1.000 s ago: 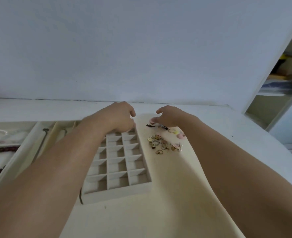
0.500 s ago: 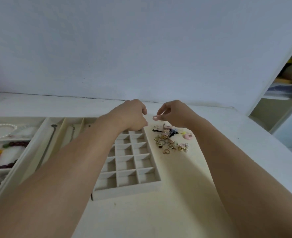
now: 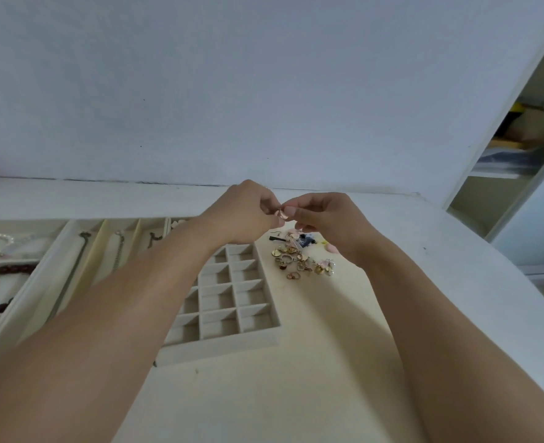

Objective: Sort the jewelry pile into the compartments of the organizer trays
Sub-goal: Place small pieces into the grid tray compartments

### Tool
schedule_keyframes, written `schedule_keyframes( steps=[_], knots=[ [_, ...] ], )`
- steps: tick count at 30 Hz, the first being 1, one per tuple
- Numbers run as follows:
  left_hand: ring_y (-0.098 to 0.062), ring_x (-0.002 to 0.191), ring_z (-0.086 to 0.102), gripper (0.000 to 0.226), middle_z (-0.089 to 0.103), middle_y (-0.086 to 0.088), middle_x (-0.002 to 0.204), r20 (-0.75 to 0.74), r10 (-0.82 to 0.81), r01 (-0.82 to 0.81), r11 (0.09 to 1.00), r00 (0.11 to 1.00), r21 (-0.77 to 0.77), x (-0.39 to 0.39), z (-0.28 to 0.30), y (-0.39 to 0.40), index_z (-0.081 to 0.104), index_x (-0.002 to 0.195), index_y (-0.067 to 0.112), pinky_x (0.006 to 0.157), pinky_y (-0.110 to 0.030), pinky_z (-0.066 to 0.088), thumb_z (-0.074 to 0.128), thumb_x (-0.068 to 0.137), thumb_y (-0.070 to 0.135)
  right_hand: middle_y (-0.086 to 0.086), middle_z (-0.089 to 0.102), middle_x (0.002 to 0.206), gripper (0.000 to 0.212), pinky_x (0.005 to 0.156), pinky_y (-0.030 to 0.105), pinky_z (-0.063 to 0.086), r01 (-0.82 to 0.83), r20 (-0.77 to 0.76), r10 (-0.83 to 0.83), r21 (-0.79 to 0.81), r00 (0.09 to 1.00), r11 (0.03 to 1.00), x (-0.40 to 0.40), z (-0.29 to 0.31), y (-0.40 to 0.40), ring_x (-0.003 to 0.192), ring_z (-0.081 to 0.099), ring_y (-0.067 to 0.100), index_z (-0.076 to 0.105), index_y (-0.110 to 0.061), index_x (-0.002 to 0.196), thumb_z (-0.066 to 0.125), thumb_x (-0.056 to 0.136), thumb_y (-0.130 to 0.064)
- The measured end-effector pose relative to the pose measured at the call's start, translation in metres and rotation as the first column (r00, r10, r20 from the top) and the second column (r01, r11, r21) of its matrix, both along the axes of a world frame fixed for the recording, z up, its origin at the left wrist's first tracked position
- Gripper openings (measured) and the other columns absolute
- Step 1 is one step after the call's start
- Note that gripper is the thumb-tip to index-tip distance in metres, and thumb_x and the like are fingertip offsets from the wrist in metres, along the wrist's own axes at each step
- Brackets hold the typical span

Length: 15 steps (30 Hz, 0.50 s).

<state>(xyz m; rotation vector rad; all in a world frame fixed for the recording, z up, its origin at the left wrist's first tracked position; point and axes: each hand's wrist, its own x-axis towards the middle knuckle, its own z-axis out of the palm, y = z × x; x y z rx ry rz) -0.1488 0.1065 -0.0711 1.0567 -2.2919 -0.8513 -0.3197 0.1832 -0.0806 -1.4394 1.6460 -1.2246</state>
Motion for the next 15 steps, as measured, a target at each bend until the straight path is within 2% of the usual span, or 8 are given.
schedule_keyframes(
  steps=[3,5,7,9,10,12,15],
  knots=[
    [-0.001,0.065,0.058,0.004,0.072,0.005,0.090,0.007,0.005,-0.004,1.000,1.000,-0.023,-0.001,0.000,0.000,0.074,0.092,0.020,0.056,-0.017,0.038,0.071,0.091,0.023,-0.005,0.076,0.086,0.011,0.076,0.025,0.054,0.001,0.041,0.000,-0.026,0.999,1.000,-0.004,0.000,-0.002,0.074,0.064,0.009,0.078,-0.016,0.100,0.070,0.094,-0.021],
    [-0.005,0.064,0.058,0.010,0.073,0.003,0.090,0.009,0.034,-0.034,0.999,0.999,-0.018,-0.001,0.000,-0.001,0.074,0.088,0.019,0.054,-0.020,0.038,0.068,0.093,0.025,-0.005,0.078,0.090,0.010,0.072,0.029,0.055,0.076,-0.004,-0.076,-0.035,0.997,0.996,-0.011,-0.002,-0.003,0.070,0.064,0.009,0.077,-0.021,0.099,0.068,0.096,-0.021],
    [-0.007,0.060,0.057,0.016,0.073,0.003,0.086,0.016,0.055,-0.055,0.998,0.998,-0.015,0.000,0.000,-0.002,0.074,0.084,0.017,0.053,-0.021,0.038,0.065,0.094,0.026,-0.007,0.076,0.089,0.011,0.057,0.023,0.052,0.215,-0.231,-0.217,-0.036,0.948,0.976,-0.023,-0.008,-0.005,0.058,0.062,0.008,0.076,-0.026,0.094,0.068,0.094,-0.019],
    [-0.011,0.068,0.063,0.021,0.074,0.003,0.085,0.004,0.062,-0.062,0.998,0.998,0.005,0.002,-0.001,-0.004,0.075,0.082,0.013,0.058,-0.021,0.042,0.063,0.095,0.025,-0.011,0.072,0.089,0.010,0.050,0.018,0.046,0.288,-0.474,-0.257,-0.009,0.842,0.958,-0.033,-0.015,-0.005,0.057,0.067,0.010,0.075,-0.030,0.092,0.070,0.092,-0.020],
    [-0.013,0.070,0.065,0.023,0.075,0.002,0.085,-0.002,0.064,-0.064,0.998,0.998,0.015,0.002,-0.001,-0.004,0.075,0.081,0.012,0.061,-0.022,0.044,0.062,0.095,0.025,-0.011,0.071,0.088,0.007,0.051,0.020,0.045,0.302,-0.522,-0.244,0.026,0.817,0.953,-0.037,-0.017,-0.004,0.057,0.070,0.012,0.074,-0.029,0.092,0.072,0.091,-0.022],
    [-0.011,0.054,0.057,0.028,0.073,0.000,0.078,0.006,0.066,-0.066,0.998,0.998,0.016,0.004,-0.001,-0.004,0.075,0.078,0.012,0.057,-0.023,0.040,0.060,0.096,0.028,-0.008,0.072,0.087,0.004,0.058,0.025,0.050,0.333,-0.583,-0.215,0.103,0.783,0.937,-0.046,-0.016,-0.002,0.059,0.070,0.010,0.074,-0.027,0.093,0.075,0.089,-0.026],
    [-0.005,0.033,0.041,0.031,0.056,0.012,0.045,0.021,0.085,-0.086,0.996,0.996,0.023,0.005,0.000,-0.002,0.074,0.076,0.013,0.049,-0.022,0.031,0.060,0.097,0.032,-0.005,0.072,0.084,0.012,0.074,0.032,0.057,0.381,-0.668,-0.171,0.181,0.724,0.907,-0.057,-0.008,0.003,0.067,0.066,0.011,0.074,-0.027,0.090,0.081,0.082,-0.033]
  ],
)
